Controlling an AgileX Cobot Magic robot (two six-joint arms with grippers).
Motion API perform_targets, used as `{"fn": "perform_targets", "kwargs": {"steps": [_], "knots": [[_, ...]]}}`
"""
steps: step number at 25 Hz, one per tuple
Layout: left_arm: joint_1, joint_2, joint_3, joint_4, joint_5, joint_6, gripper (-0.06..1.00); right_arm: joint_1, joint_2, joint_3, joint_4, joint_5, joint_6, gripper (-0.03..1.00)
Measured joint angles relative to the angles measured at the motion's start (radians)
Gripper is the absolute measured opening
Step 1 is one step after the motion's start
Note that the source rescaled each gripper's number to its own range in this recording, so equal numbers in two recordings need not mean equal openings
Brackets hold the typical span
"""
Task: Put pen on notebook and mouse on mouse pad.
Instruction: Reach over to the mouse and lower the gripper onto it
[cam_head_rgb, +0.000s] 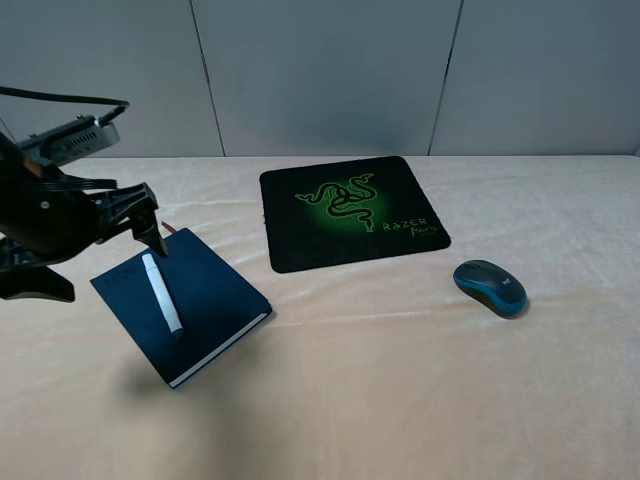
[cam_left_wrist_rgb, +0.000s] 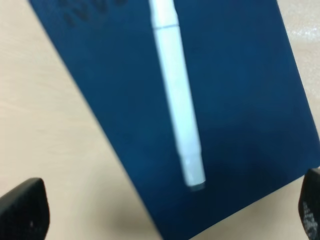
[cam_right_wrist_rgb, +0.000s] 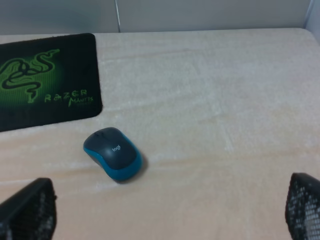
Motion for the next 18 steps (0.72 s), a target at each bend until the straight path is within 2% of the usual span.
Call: {"fn": "perform_targets", "kwargs": {"steps": [7,14,18], "knots": [[0.0,-0.31,0.0,0.149,0.209,0.034,1.0,0.0,0.0,0.0,0.0,0.0,0.0,1.0],[0.0,-0.637,0.0,0.213,0.412,0.188,1.0,0.0,0.0,0.0,0.0,0.0,0.0,1.0],[0.0,-0.789,0.0,0.217,0.5,0.328,1.0,0.0,0.0,0.0,0.0,0.0,0.0,1.0]]}}
